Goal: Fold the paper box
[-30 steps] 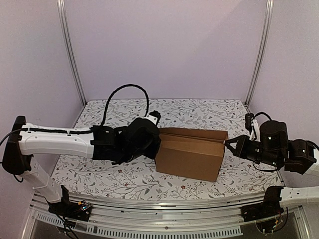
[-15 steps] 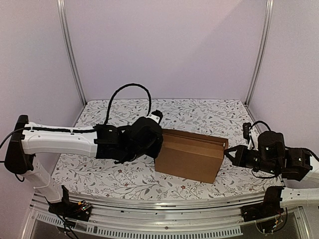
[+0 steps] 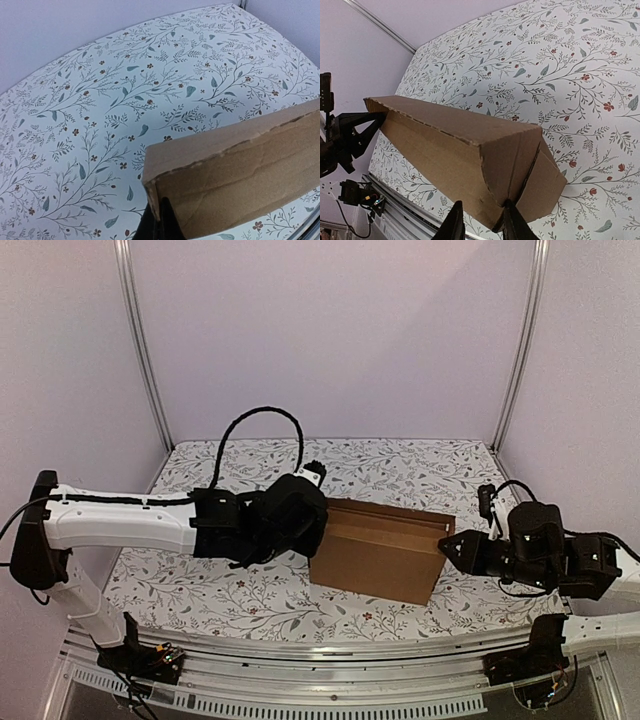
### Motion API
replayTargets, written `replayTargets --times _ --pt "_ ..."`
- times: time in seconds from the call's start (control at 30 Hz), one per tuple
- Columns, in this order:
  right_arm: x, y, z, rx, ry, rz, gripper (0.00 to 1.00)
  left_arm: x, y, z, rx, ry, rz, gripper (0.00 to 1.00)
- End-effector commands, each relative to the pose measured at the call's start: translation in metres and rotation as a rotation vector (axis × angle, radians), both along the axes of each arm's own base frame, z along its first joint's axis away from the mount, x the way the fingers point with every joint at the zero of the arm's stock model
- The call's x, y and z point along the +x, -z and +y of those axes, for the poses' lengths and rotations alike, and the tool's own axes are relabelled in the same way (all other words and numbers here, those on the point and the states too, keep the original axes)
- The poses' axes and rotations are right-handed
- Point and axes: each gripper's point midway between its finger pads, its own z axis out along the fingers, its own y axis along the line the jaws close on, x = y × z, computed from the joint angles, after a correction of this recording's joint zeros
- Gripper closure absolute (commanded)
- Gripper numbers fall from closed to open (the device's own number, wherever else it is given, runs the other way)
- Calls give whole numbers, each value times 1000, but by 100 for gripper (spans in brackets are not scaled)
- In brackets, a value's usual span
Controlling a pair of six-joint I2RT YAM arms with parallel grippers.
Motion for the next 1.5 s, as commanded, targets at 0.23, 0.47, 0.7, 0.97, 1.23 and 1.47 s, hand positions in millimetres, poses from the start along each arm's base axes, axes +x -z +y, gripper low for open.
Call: replayTargets --times 0.23,0.47,0.7,0.97,1.23,1.47 --pt "-3 -45 -22 -143 -7 -60 58 -18 27 -11 49 76 86 100" --pt "12 -74 -29 -270 27 -136 58 -18 25 -8 50 75 80 100" --pt "26 -71 -19 -373 35 -161 63 -19 26 -6 51 74 86 100" --pt "40 -80 -14 -399 73 -221 75 -20 27 -5 46 72 91 100" --pt "59 -79 -4 -430 77 -224 96 -21 27 -5 44 69 91 100" --pt "43 -31 12 -402 -24 -98 100 -20 25 -5 39 67 87 100"
